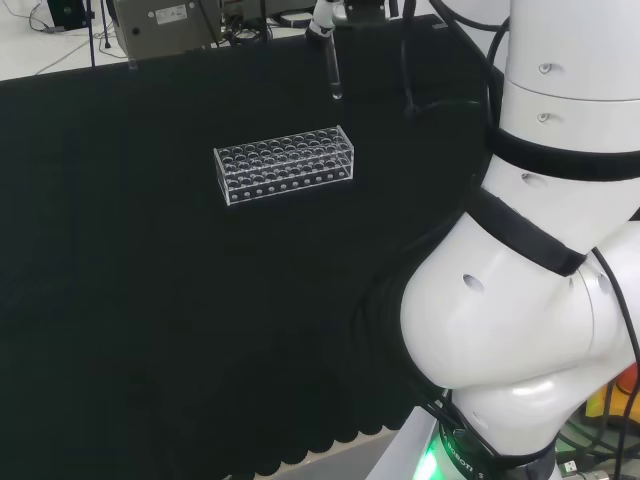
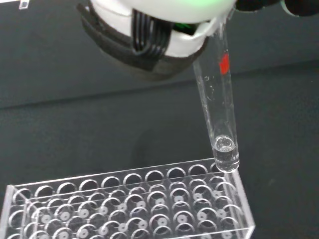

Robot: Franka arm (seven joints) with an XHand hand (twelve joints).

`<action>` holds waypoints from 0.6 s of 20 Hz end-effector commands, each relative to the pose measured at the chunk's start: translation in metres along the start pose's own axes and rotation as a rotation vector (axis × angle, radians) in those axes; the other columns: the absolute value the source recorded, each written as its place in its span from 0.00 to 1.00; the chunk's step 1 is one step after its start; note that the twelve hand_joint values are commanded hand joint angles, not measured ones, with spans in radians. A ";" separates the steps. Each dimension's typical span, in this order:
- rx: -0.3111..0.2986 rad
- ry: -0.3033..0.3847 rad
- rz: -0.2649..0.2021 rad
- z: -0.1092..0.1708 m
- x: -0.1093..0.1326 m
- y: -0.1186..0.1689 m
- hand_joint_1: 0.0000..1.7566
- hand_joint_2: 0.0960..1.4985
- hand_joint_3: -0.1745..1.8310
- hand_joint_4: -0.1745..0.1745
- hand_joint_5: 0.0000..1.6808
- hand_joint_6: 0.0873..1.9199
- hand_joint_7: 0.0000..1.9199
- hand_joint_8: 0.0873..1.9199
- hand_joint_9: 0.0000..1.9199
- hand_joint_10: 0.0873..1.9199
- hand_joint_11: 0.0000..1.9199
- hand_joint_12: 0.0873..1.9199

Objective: Shake the test tube.

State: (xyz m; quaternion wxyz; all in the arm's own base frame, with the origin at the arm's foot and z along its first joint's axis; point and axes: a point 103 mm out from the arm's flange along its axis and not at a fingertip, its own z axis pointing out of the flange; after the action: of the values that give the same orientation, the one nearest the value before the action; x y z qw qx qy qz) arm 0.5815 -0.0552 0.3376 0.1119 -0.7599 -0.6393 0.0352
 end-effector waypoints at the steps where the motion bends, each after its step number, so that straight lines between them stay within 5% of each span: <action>1: 0.004 0.054 -0.066 0.009 0.038 0.004 0.70 0.40 0.37 0.00 0.84 0.14 0.97 0.07 0.93 0.06 0.74 0.40; 12: 0.001 0.171 -0.260 0.007 0.142 0.008 0.70 0.40 0.37 0.00 0.84 0.14 0.97 0.07 0.93 0.06 0.74 0.40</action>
State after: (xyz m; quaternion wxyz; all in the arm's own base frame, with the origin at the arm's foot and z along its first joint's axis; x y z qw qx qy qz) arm 0.6072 0.0440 0.3374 0.1530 -0.7004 -0.6968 -0.0211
